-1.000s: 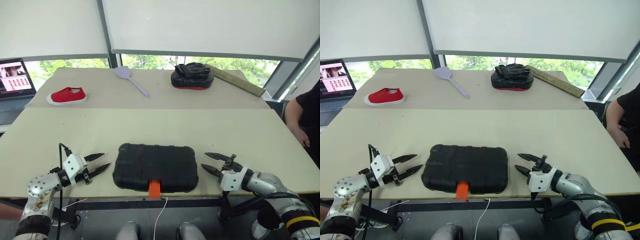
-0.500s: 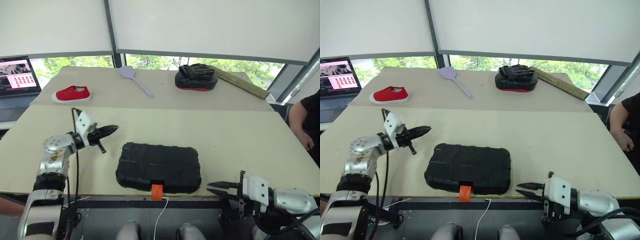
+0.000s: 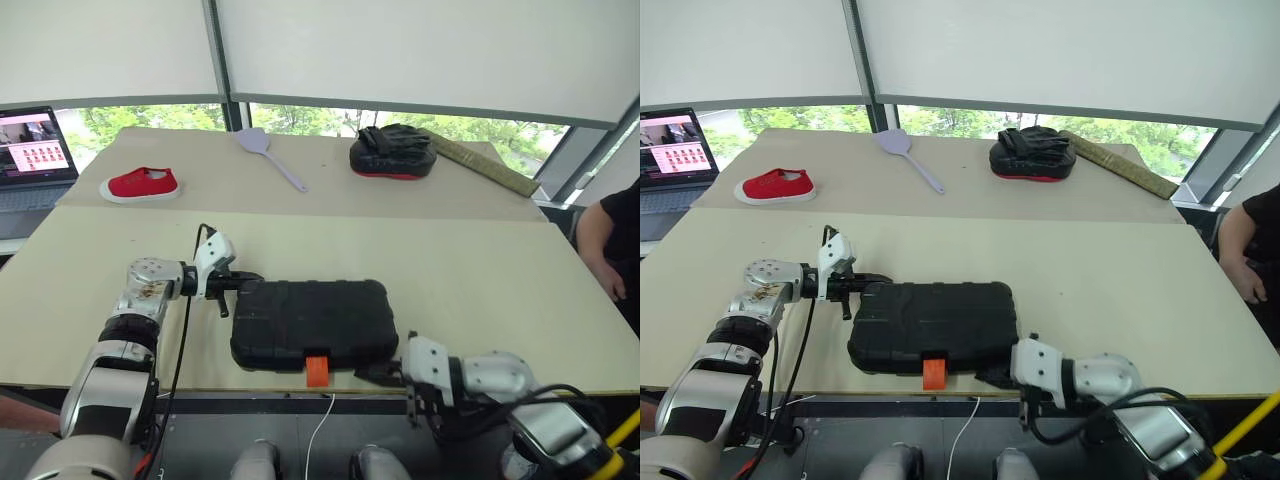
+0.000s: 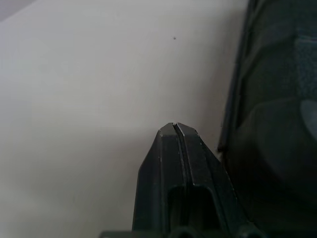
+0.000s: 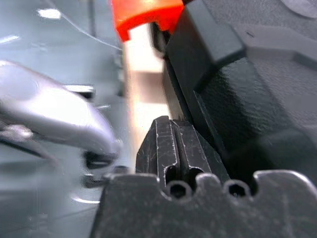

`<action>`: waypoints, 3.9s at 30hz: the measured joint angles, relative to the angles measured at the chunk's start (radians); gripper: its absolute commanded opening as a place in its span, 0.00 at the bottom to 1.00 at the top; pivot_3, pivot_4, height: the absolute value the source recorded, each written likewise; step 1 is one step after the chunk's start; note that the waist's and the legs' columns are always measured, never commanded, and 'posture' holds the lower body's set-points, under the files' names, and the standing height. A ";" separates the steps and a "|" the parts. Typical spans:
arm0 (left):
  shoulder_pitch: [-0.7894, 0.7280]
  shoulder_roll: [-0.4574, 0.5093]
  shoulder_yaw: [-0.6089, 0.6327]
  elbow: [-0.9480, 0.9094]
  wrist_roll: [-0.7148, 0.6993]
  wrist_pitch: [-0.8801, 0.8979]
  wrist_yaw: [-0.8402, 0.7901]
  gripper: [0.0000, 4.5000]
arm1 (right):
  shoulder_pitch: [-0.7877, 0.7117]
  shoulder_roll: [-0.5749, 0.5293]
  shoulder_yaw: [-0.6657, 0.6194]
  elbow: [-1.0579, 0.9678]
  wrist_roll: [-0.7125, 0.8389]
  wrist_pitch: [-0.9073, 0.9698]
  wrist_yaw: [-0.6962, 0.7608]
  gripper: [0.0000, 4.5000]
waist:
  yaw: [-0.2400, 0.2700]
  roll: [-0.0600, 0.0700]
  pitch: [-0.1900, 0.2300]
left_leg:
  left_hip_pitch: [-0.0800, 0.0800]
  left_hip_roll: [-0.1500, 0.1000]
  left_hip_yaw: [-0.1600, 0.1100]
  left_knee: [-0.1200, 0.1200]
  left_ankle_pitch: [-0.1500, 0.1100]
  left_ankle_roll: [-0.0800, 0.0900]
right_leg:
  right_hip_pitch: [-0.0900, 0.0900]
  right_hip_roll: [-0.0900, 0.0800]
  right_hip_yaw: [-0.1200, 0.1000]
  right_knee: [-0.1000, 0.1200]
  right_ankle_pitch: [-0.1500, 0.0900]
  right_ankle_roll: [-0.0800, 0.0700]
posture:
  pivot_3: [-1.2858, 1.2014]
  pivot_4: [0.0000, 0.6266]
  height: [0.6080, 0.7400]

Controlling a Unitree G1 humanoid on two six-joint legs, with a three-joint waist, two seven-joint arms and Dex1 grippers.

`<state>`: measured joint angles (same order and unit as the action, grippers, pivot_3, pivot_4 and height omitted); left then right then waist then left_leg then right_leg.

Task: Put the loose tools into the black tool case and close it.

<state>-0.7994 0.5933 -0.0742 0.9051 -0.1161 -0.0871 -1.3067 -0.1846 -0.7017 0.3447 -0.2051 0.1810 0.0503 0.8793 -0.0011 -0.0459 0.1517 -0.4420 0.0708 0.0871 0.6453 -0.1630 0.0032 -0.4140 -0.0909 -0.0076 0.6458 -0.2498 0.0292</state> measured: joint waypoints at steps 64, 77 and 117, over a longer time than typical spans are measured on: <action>0.190 -0.083 -0.161 -0.687 -0.064 0.346 0.159 0.00 | -0.045 0.221 -0.114 0.089 0.016 0.233 -0.010 0.01 | -0.001 0.016 -0.019 | 0.019 -0.002 0.000 -0.004 -0.005 -0.003 | 0.016 0.000 0.006 -0.003 -0.009 -0.004 | 0.52 0.24 1.00; 0.200 -0.089 -0.162 -0.692 -0.064 0.348 0.167 0.00 | 0.005 0.180 -0.067 -0.007 0.045 0.376 0.041 0.01 | 0.008 0.017 -0.019 | 0.018 -0.002 0.000 -0.004 -0.008 -0.004 | 0.012 -0.001 0.006 -0.004 -0.010 -0.003 | 0.52 0.24 1.00; 0.203 -0.082 -0.155 -0.696 -0.064 0.355 0.168 0.00 | -0.055 0.281 -0.132 0.038 0.161 0.462 0.026 0.01 | 0.004 0.018 -0.019 | 0.016 -0.002 0.000 -0.006 -0.009 -0.005 | 0.009 -0.001 0.006 -0.004 -0.010 -0.003 | 0.52 0.24 1.00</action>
<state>-0.5963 0.5115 -0.2294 0.2093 -0.1797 0.2678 -1.1388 -0.2393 -0.4209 0.2131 -0.1670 0.3424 0.5127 0.9049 0.0034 -0.0281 0.1330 -0.4257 0.0690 0.0874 0.6394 -0.1716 -0.0015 -0.4049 -0.0918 -0.0013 0.6414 -0.2595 0.0259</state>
